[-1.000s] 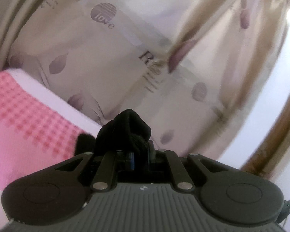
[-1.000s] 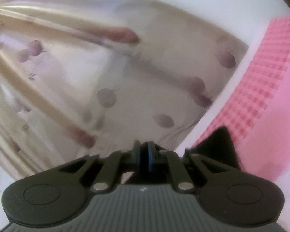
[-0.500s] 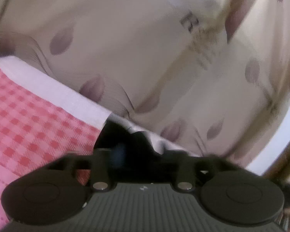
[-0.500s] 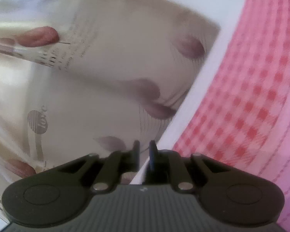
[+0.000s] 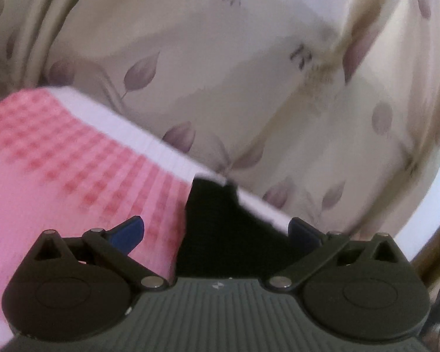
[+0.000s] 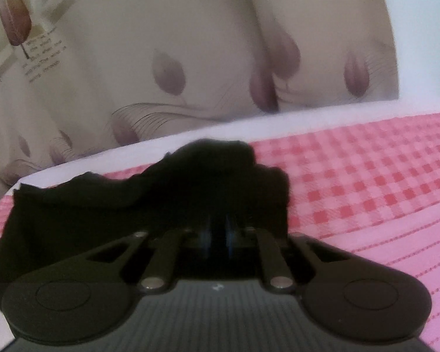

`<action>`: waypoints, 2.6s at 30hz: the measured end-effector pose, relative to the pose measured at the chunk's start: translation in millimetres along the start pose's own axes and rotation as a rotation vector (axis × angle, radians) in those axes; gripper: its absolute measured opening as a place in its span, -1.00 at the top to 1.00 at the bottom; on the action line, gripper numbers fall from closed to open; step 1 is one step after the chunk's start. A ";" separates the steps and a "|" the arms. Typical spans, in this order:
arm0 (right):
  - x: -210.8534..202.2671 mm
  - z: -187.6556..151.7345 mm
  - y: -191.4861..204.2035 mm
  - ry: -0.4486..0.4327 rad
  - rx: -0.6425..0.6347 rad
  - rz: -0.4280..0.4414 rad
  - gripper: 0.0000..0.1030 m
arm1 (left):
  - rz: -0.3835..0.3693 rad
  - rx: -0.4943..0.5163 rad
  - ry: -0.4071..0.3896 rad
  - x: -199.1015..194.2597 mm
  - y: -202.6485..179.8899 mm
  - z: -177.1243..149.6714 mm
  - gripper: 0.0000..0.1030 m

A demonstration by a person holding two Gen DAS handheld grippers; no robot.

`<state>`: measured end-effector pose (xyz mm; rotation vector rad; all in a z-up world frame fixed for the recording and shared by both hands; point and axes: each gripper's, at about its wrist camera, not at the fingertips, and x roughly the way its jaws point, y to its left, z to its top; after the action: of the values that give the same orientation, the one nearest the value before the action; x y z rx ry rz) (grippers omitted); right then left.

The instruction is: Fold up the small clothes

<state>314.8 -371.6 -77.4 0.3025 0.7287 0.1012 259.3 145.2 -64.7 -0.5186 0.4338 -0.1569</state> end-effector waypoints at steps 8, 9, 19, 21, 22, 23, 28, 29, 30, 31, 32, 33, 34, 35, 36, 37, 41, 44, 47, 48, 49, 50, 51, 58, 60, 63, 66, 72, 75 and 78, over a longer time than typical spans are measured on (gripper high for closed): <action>-27.2 6.2 -24.8 -0.137 0.069 0.010 0.93 | -0.043 -0.009 -0.002 -10.9 10.6 -38.7 -1.00; -29.5 9.7 -17.9 -0.162 0.030 0.048 0.93 | -0.047 0.005 -0.031 -14.5 9.8 -40.0 -1.00; 93.8 54.4 62.4 0.063 -0.233 0.049 0.94 | -0.020 0.085 -0.038 -12.4 -3.0 -44.3 -1.00; 98.9 70.8 25.1 -0.014 0.072 -0.002 0.93 | -0.008 0.045 -0.026 -10.1 4.0 -43.3 -1.00; 94.8 72.2 3.5 -0.057 0.229 -0.017 0.92 | 0.003 0.024 -0.020 -9.1 7.1 -42.6 -1.00; 84.9 69.4 -14.1 -0.102 0.332 0.002 0.92 | 0.008 0.004 -0.012 -8.1 10.1 -41.8 -1.00; 0.7 39.5 -34.9 -0.164 0.262 0.115 0.91 | 0.019 -0.045 -0.001 -7.6 17.5 -39.9 -1.00; -16.9 28.1 -36.7 -0.133 0.231 0.145 0.91 | 0.015 -0.038 0.002 -7.9 16.3 -39.8 -1.00; -32.6 17.3 -35.6 -0.107 0.196 0.148 0.91 | 0.008 -0.027 0.005 -8.4 14.7 -39.8 -1.00; -49.7 0.5 -31.6 -0.079 0.134 0.139 0.90 | -0.006 -0.008 0.007 -9.1 12.4 -39.9 -1.00; -62.1 -13.0 -28.1 -0.052 0.073 0.132 0.89 | -0.012 0.008 0.007 -8.6 10.2 -40.3 -1.00; -72.3 -28.8 -20.2 -0.021 0.005 0.121 0.88 | -0.012 0.027 0.006 -9.1 7.5 -41.1 -1.00; -79.6 -43.3 -15.1 0.008 -0.046 0.113 0.87 | -0.010 0.041 0.005 -9.0 5.1 -41.8 -1.00; -84.8 -56.4 -10.1 0.035 -0.084 0.109 0.87 | -0.009 0.051 0.003 -9.4 3.5 -42.6 -1.00; -86.9 -66.4 -4.9 0.056 -0.111 0.102 0.86 | -0.007 0.055 0.001 -9.2 2.6 -43.1 -1.00; -87.4 -76.0 -1.5 0.066 -0.134 0.086 0.87 | -0.005 0.053 0.000 -9.3 2.9 -43.4 -1.00; -88.6 -78.6 -4.9 0.027 -0.084 0.078 0.99 | 0.012 0.029 -0.005 -9.9 6.6 -43.2 -1.00; -101.7 -73.7 -19.9 -0.011 -0.054 -0.011 0.99 | 0.028 0.014 -0.006 -10.7 9.5 -42.6 -1.00; -109.0 -74.5 -50.6 -0.001 0.041 -0.011 0.99 | 0.034 0.007 -0.005 -10.1 10.1 -42.0 -1.00; -117.9 -76.2 -51.9 -0.038 0.052 0.037 0.99 | 0.033 0.010 -0.005 -10.0 9.6 -42.0 -1.00; -124.9 -73.8 -50.6 -0.068 0.058 0.064 0.97 | 0.031 0.015 -0.007 -10.1 8.9 -42.1 -1.00; -126.9 -71.3 -47.8 -0.071 0.054 0.071 0.97 | 0.029 0.019 -0.008 -10.3 8.4 -42.3 -1.00; -125.4 -67.9 -43.5 -0.064 0.036 0.088 0.89 | 0.029 0.024 -0.008 -10.1 7.5 -42.6 -1.00; -79.9 -48.0 2.5 0.008 -0.123 0.111 -0.11 | 0.036 0.022 -0.006 -9.4 7.8 -42.7 -1.00; -70.6 -51.6 15.2 0.044 -0.192 0.046 0.78 | 0.036 0.024 -0.006 -9.5 7.7 -42.9 -1.00; -83.0 -48.0 8.0 0.018 -0.169 0.006 0.85 | 0.036 0.022 -0.005 -10.0 8.6 -43.0 -1.00; -90.7 -41.9 -12.6 0.018 -0.116 -0.010 0.85 | 0.030 0.022 -0.001 -9.2 8.7 -42.6 -1.00; -85.9 -42.6 -36.3 0.045 0.049 0.079 0.77 | 0.031 0.023 -0.005 -8.8 8.0 -43.1 -1.00; -94.3 -46.0 -38.3 0.024 0.091 0.054 0.08 | 0.014 0.033 0.004 -7.4 6.0 -43.2 -1.00; -103.4 -46.7 -26.7 -0.038 0.045 0.044 -0.07 | -0.003 0.070 0.011 -7.8 1.0 -44.6 -1.00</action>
<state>206.4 -406.1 -52.4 0.3626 0.6876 0.1204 232.7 128.1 -97.1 -0.4499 0.4372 -0.1769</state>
